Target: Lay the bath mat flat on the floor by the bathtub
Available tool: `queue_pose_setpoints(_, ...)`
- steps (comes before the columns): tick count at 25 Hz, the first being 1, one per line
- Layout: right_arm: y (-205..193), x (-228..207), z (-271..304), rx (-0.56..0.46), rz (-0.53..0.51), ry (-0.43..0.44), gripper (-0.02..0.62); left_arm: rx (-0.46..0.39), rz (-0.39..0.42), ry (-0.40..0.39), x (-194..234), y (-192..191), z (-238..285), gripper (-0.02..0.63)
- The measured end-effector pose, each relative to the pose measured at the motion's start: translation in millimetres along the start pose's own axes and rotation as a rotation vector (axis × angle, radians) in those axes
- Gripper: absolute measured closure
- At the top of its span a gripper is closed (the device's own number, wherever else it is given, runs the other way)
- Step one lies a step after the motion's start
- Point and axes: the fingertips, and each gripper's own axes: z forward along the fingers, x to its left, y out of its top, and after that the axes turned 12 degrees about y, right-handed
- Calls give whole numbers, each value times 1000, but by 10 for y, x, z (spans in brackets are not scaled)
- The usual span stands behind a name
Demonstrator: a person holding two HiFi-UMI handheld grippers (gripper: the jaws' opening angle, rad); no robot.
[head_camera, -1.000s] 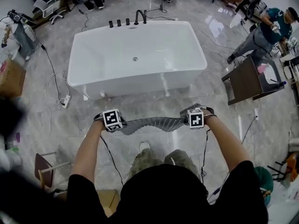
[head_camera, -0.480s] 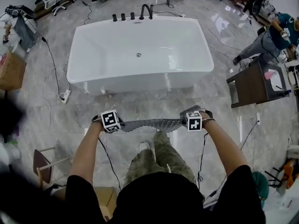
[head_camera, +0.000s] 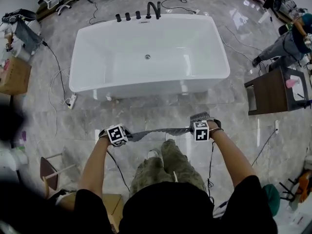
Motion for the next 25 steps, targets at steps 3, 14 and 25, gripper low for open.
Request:
queue_pose_setpoints(3,-160,-177,50,-8,-7,20,572,-1,-31,8,79,117,171,578)
queue_pose_setpoints(14,-331,-545,574,-20,47,33,572,-8,-65,-1,296,-29,755,578)
queue_pose_setpoints(25,-341,-853,1214,-1,75,38,572,43,-36,20,582,-375,1381,578)
